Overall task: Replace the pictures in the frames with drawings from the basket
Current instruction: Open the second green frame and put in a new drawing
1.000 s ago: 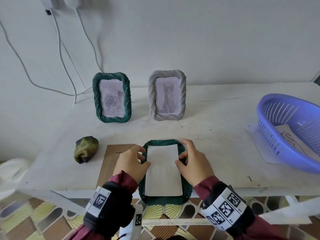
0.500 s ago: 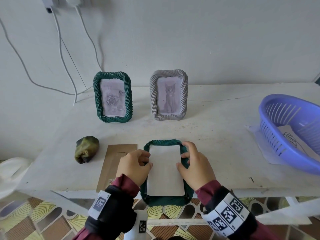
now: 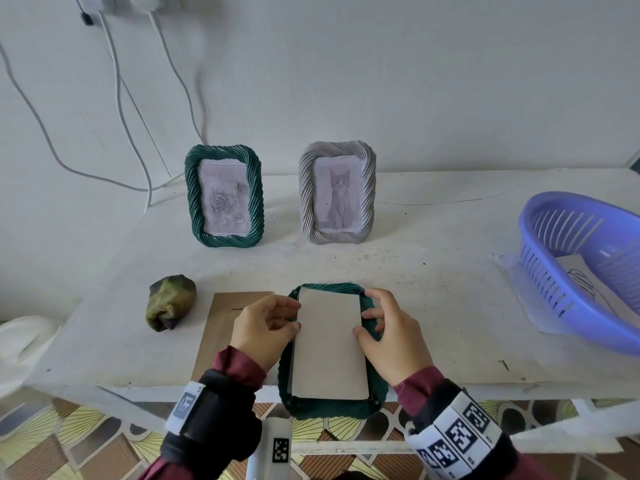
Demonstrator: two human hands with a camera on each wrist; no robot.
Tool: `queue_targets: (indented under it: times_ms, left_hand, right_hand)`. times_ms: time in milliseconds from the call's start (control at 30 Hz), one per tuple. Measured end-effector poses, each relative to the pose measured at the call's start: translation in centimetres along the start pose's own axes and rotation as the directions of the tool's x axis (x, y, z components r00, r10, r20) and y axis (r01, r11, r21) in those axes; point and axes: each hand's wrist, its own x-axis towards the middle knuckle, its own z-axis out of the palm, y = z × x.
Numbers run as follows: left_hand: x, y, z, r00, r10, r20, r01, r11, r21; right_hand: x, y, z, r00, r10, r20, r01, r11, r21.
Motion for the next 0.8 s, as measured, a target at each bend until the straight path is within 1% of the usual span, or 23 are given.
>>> queue_targets:
  times_ms: [300,567,800]
  left_hand:
    - [-0.16,-0.41,0.24,0.998,-0.039,-0.048,0.033,0.994,-0.108]
    - [0.03,-0.34,-0.05,0.996,-0.087,-0.017,0.081,0.969,-0.234]
    - [0.13,-0.47,-0.14,0.996,-0.083,-0.014,0.078,0.973,-0.218]
  right_hand:
    - [0.16,0.13,-0.13,0.998,-0.005,-0.056,0.009,0.997,0.070]
    - [0.43,0.45,-0.16,0.999,0.018,-0.047,-0.012,0.992,0.128]
    - [0.45,0.38,-0.33,0.999,0.025,-0.025,-0.019,0.981,0.191]
